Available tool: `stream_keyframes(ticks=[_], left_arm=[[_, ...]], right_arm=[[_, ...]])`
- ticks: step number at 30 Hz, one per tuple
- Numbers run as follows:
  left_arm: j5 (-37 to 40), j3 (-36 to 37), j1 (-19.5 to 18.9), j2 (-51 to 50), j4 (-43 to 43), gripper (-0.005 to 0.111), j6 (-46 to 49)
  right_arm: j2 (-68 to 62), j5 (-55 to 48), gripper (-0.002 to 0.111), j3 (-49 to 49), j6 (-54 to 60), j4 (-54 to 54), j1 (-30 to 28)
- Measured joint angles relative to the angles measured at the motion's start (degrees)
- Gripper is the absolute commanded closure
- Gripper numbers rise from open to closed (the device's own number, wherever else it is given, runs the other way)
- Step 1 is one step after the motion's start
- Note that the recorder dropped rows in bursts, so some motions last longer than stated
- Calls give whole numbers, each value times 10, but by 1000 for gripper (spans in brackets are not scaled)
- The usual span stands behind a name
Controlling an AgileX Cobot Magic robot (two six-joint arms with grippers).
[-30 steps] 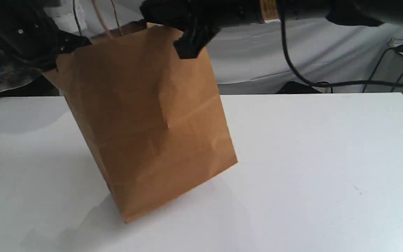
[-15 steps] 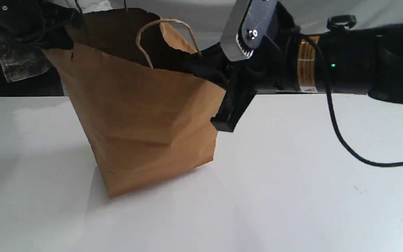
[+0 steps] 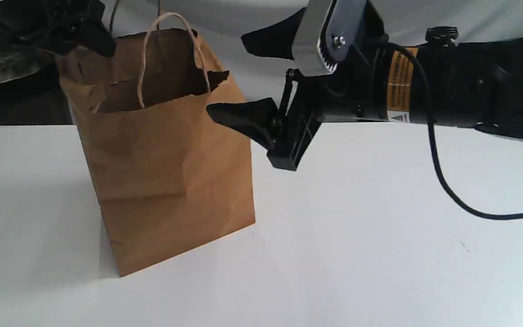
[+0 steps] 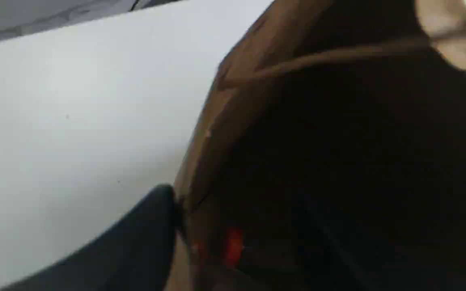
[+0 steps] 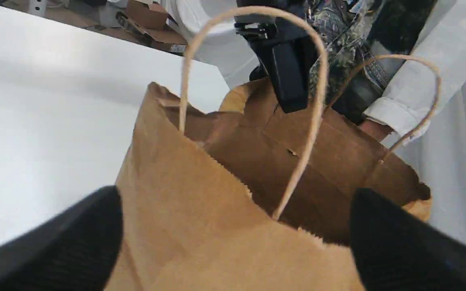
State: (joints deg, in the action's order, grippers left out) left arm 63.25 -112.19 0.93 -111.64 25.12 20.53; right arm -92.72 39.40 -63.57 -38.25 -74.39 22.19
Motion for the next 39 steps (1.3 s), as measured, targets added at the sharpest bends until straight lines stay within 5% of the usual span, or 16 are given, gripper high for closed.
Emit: stream_keyframes(ticks=[8,13,20,26,30,39], left_arm=[[-29,8,-3,29,10,28,0],[-121,75,-22,83,-16,28,-19],[-325,269,-82,215,9,28,-44],[-488,452,-93,362,40,28,-44],[-580,568,-63,457,57,28,-43],[-734,797,75,746,24,28,-38]], right_arm=[[40,-102,29,1,17,39,0],[104,-137,35,20,28,43,0],[215,-257,61,81,112,44,0],[285,-359,108,102,122,78,0],[321,-366,108,104,113,179,0],[470,-342,108,181,113,296,0]])
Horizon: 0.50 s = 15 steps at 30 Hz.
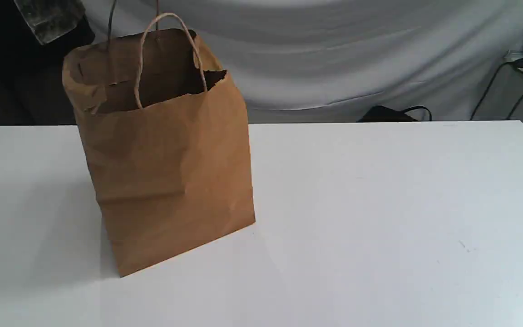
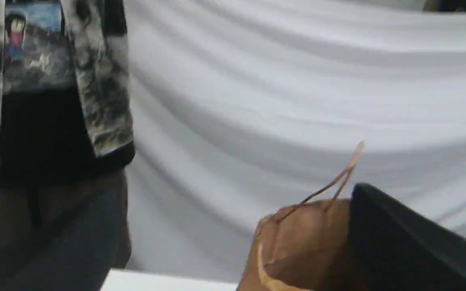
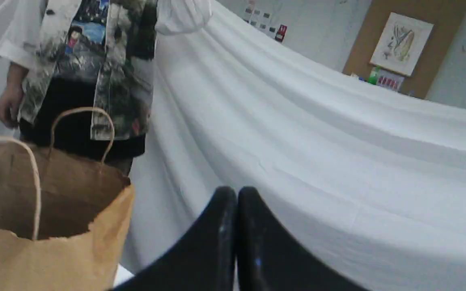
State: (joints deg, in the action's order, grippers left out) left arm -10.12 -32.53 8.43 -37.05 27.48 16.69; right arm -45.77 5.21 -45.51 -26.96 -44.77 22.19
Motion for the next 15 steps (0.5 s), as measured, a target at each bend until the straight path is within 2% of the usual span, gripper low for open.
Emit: stream_keyframes(ticks=[4,8,11,15], left_arm=[[-24,57,33,149,-25,28,0],[-25,95,44,273,-48,28,-19],[-16,115,45,339,-49,28,-41],[6,132,45,368,-53,28,-58]], right_arm=[[100,19,108,45,11,29,0],[200,42,108,75,77,109,0],[256,49,108,96,130,181,0],[335,70,108,132,171,244,0]])
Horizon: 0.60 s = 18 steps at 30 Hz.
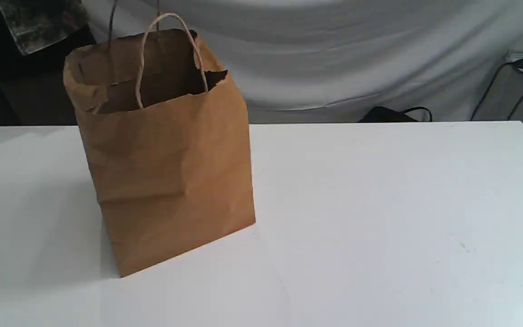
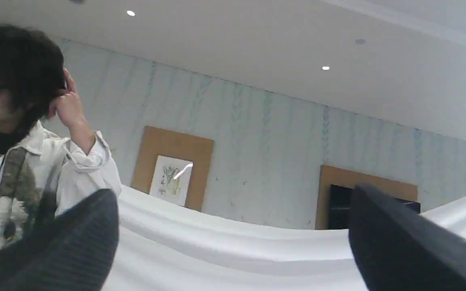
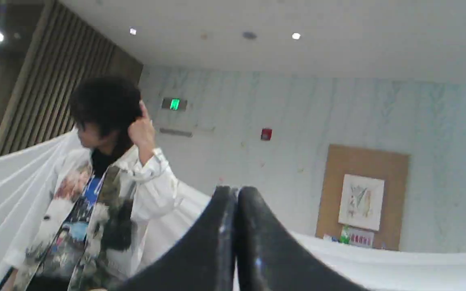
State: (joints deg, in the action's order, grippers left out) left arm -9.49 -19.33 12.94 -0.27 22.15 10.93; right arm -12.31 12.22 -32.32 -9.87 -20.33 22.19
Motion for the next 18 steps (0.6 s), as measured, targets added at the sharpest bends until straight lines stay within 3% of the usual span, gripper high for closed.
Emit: stream_keyframes(ticks=[9,18], left_arm=[[54,22,0,1,-1,28,-11],[69,41,0,1,-1,28,-11]], right_arm=[[121,23,108,74,28,75,0],[121,-63,108,81,31,117,0]])
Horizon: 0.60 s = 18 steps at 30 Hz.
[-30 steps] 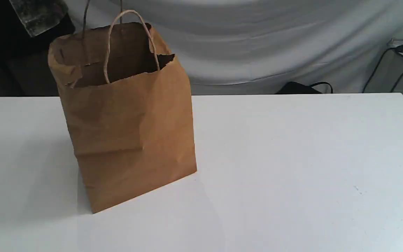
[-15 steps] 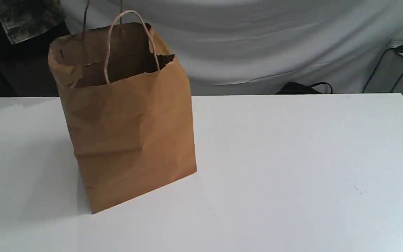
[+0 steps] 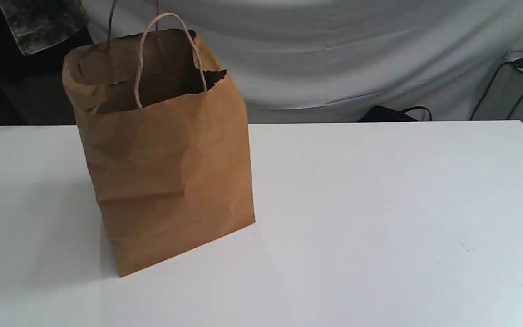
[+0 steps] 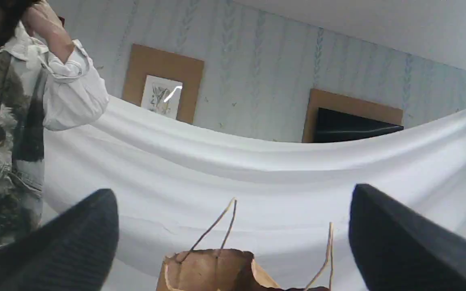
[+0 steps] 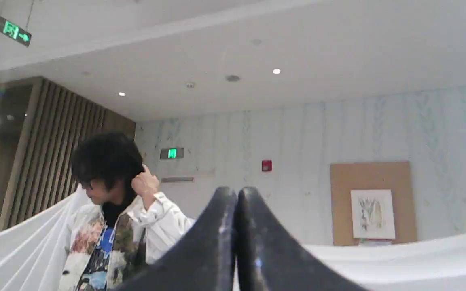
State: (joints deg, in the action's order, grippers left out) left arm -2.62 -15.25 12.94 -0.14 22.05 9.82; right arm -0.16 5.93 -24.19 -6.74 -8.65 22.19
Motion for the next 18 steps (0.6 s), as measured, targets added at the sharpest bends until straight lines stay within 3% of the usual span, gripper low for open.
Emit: stream_keyframes(ticks=[18], left_arm=[[0,0,0,0,0,28,-1]], right_arm=[[0,-49,108,0,-40,29,0]])
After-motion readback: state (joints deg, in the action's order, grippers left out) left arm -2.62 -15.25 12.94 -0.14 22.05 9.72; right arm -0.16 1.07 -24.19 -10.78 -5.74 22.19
